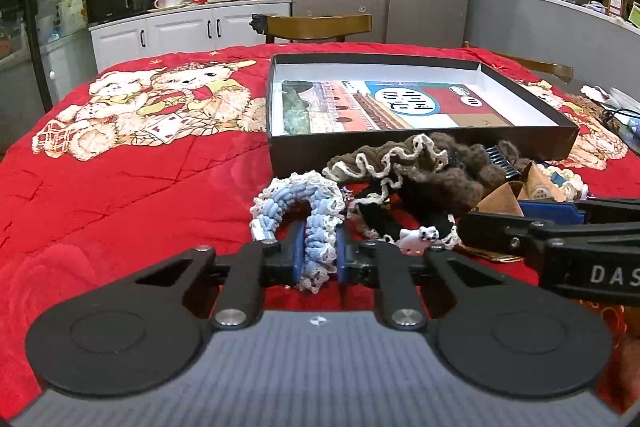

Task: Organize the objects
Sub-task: 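Grasp the blue-white crocheted scrunchie with the left tool while the right tool grasps a brown paper snack packet, then lift both held items and carry them over the open black box, then open the left tool over the box while the right tool releases the packet inside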

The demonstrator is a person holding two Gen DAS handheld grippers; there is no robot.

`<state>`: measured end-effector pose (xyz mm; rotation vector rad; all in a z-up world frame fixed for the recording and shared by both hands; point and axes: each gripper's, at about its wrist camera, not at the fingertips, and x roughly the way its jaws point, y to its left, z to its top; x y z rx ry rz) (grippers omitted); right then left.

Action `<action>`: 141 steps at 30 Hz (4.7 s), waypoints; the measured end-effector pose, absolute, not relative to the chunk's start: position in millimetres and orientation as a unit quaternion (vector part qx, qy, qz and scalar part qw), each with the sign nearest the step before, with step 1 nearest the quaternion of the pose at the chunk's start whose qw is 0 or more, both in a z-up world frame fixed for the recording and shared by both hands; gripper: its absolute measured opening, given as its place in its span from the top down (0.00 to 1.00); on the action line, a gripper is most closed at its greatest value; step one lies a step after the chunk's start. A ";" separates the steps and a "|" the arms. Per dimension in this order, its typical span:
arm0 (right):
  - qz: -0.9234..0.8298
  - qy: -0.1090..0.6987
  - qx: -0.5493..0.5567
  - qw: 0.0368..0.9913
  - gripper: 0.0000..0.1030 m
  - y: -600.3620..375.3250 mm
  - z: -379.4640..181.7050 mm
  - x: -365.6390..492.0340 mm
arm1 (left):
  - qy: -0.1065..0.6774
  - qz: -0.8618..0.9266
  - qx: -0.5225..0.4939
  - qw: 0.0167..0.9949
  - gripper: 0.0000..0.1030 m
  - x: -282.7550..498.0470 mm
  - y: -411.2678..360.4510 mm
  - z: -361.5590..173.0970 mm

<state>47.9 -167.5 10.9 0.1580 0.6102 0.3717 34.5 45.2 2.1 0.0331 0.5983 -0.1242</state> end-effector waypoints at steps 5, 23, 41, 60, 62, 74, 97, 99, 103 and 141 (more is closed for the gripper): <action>0.185 0.308 0.083 0.930 0.61 -168.8 7.8 53.3 | 0.290 -0.054 0.018 0.955 0.81 32.6 46.1 3.3; 0.193 0.290 0.113 0.930 0.63 -179.1 8.9 51.6 | 0.284 -0.034 0.013 0.958 0.83 31.2 48.9 4.1; 0.195 0.237 0.113 0.945 0.63 -179.8 16.8 36.8 | 0.266 -0.013 0.009 0.964 0.84 24.3 53.4 7.8; 0.189 0.214 0.101 0.953 0.63 -177.0 24.0 28.5 | 0.242 -0.004 0.009 0.970 0.86 11.5 54.5 14.1; 0.191 0.211 0.105 0.953 0.64 -178.1 25.1 27.3 | 0.239 -0.005 0.008 0.971 0.86 10.0 54.7 15.1; 0.187 0.192 0.117 0.956 0.64 -180.1 52.1 23.4 | 0.215 0.003 -0.033 0.976 0.86 4.7 68.0 44.9; 0.139 0.259 0.118 0.949 0.63 -179.8 135.3 118.0 | 0.239 -0.075 -0.127 0.960 0.86 94.2 60.3 161.1; 0.135 0.275 0.122 0.944 0.63 -177.2 132.0 133.7 | 0.249 -0.077 -0.133 0.956 0.86 105.4 55.8 156.2; 0.129 0.308 0.135 0.933 0.63 -174.4 110.9 164.8 | 0.273 -0.090 -0.137 0.948 0.86 124.4 47.1 135.0; 0.155 0.382 0.109 0.905 0.63 -157.8 29.2 201.1 | 0.297 -0.045 -0.016 0.954 0.86 142.9 29.0 34.3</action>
